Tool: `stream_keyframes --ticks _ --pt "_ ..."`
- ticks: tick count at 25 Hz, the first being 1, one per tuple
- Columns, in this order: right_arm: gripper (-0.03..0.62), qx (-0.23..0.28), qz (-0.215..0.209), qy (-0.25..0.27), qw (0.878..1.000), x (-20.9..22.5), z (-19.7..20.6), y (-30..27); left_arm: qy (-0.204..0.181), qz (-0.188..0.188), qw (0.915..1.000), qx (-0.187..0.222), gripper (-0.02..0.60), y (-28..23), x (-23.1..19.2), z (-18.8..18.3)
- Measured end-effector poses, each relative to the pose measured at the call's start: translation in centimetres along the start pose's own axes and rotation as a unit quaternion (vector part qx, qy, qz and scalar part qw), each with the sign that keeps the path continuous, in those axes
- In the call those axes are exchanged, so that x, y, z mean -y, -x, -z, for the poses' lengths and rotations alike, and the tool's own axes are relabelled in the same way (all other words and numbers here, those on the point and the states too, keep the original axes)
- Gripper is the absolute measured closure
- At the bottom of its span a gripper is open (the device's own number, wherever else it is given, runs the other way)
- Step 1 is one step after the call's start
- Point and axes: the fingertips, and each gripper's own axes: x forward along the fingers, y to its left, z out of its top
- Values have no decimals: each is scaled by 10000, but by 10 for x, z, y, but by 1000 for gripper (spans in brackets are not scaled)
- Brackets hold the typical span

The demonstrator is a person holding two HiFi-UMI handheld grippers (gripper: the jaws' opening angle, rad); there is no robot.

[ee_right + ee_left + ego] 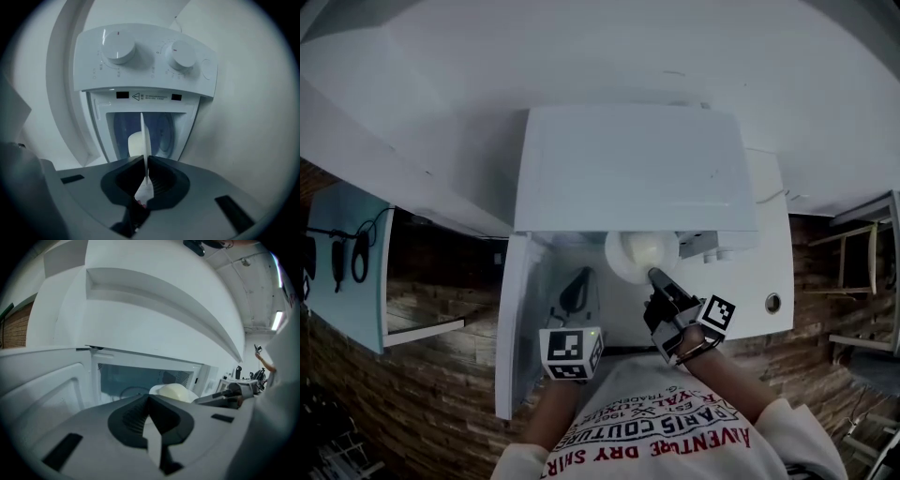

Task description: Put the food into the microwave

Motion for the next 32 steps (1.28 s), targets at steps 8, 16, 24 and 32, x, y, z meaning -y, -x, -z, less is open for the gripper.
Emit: stream_keyframes --ticks 8,16,24,32 --pt "566 67 220 174 9996 8 -9 -46 14 153 9997 -200 575 -16 -13 13" --pt "566 369 293 125 9988 16 -20 -75 145 319 9989 -306 575 -25 -11 25" --pt "566 526 348 151 9979 28 -33 -99 213 275 9983 -474 575 -24 -18 37" --pt "566 514 424 159 9977 39 -34 -117 272 226 9978 -568 575 -26 -25 44"
